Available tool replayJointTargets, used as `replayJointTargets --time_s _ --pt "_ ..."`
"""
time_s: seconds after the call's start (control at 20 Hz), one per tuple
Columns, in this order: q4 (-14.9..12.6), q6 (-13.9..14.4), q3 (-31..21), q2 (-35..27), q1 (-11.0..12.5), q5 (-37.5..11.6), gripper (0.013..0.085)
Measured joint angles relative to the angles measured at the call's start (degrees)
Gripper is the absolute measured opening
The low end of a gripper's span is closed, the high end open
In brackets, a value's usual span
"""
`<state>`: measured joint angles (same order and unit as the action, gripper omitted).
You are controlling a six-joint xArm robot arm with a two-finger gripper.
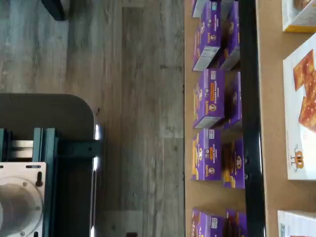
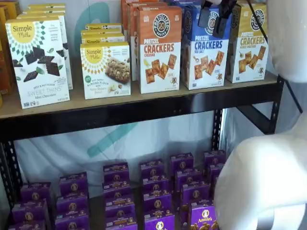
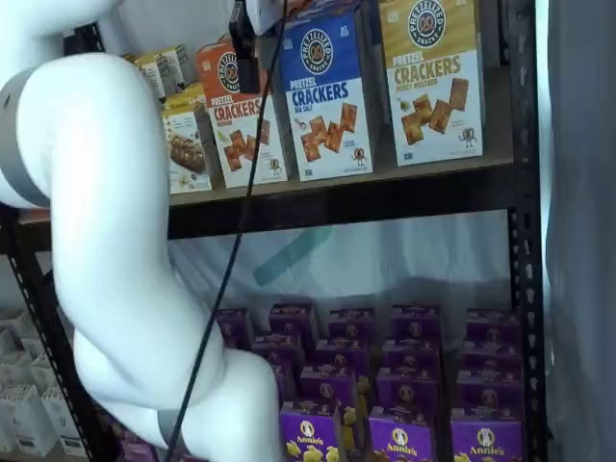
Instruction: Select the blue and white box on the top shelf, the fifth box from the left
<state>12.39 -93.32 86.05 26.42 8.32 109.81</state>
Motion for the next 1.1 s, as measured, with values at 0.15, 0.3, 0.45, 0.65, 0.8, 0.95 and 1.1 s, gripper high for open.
replayJointTargets --time_s 0.15,0.3,0.45,0.65,0.8,0.95,1.1 --pt "-2.99 -0.62 -0.21 -0.78 -0.72 0.97 0.0850" --pt "-3.34 -1.71 -2.56 -0.09 0.11 -0.69 0.0850" --pt "-1.00 -2.91 -3.92 0.26 2.06 -2.11 0.0850" --pt "3.86 -4.27 -4.09 0.24 5.13 -3.74 0.0850" --pt "7.50 -4.53 -2.58 -0.66 6.91 -3.69 0.0850" --pt "9.77 -3.97 -0.49 -1.81 7.50 -3.50 0.0850" --pt "10.97 -2.93 1.99 -3.24 7.26 -2.83 0.0850"
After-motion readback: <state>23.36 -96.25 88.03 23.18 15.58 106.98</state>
